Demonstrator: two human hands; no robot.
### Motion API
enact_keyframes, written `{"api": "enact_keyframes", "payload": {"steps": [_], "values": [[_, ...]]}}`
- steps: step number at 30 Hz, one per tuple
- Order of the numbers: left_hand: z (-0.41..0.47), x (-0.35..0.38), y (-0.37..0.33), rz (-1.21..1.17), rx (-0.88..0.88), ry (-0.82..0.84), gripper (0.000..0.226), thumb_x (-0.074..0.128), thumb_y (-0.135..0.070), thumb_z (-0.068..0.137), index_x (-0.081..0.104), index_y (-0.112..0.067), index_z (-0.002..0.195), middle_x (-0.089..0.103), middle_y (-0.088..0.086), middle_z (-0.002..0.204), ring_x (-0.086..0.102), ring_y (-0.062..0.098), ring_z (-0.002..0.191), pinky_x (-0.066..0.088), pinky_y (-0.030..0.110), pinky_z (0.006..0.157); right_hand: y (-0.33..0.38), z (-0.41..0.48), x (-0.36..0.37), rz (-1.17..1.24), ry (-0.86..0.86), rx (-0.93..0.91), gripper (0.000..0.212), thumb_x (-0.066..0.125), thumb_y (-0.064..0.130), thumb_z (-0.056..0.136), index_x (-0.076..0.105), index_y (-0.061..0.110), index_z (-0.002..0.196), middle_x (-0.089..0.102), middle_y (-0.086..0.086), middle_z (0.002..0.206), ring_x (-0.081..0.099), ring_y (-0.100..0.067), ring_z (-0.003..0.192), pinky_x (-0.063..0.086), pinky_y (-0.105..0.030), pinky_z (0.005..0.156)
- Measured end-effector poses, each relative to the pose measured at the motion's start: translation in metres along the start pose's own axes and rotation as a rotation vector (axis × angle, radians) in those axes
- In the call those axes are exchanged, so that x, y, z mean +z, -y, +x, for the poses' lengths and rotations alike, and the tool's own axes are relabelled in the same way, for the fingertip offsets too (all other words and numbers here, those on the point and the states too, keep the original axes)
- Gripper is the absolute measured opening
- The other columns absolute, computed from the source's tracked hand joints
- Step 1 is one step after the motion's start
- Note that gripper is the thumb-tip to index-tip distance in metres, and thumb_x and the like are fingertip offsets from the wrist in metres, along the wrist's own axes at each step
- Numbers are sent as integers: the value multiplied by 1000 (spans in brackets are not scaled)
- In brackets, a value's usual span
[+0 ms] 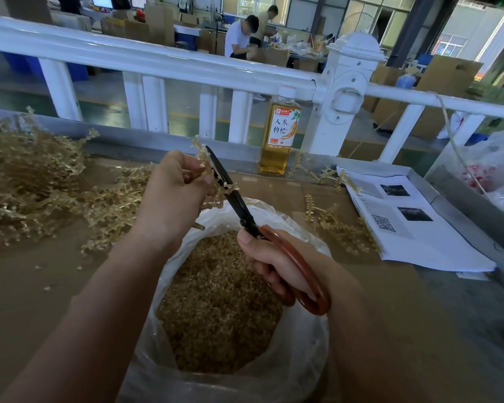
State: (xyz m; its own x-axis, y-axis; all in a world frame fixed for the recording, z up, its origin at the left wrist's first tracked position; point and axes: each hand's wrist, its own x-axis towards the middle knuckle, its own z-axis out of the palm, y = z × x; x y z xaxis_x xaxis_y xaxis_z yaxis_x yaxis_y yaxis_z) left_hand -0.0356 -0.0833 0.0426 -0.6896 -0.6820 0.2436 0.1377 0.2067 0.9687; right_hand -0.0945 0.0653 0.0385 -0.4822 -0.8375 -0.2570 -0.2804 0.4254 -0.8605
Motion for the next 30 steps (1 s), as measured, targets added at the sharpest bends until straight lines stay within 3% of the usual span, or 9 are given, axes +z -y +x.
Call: {"api": "enact_keyframes", "payload": {"steps": [4,10,15,30], "values": [[-1,-1,-1,-60,-18,38,25,50,0,91,45,-20,76,56,-11,45,40,-1,39,31,13,37,8,-3,1,-54,-2,9,28,32,46,96,31,36,70,39,-2,62,35,-12,49,34,-27,52],[-2,-5,-3,-122,-36,78,25,50,3,90,44,-17,76,54,-8,44,39,0,37,29,12,36,11,-4,-1,-103,1,32,29,31,40,98,30,31,71,38,-2,64,34,-11,51,32,-21,51],[-2,-2,-1,-91,-25,72,26,49,2,91,43,-19,77,54,-11,43,37,0,37,29,13,37,6,-4,-1,-57,14,10,26,35,43,96,32,36,72,38,-2,64,35,-13,51,35,-29,54],[0,-4,1,-55,-10,45,27,50,2,91,43,-19,75,54,-13,42,41,-2,36,31,12,37,-9,1,-1,59,25,-15,23,43,52,91,40,36,74,38,5,56,35,-8,43,34,-27,47]]}}
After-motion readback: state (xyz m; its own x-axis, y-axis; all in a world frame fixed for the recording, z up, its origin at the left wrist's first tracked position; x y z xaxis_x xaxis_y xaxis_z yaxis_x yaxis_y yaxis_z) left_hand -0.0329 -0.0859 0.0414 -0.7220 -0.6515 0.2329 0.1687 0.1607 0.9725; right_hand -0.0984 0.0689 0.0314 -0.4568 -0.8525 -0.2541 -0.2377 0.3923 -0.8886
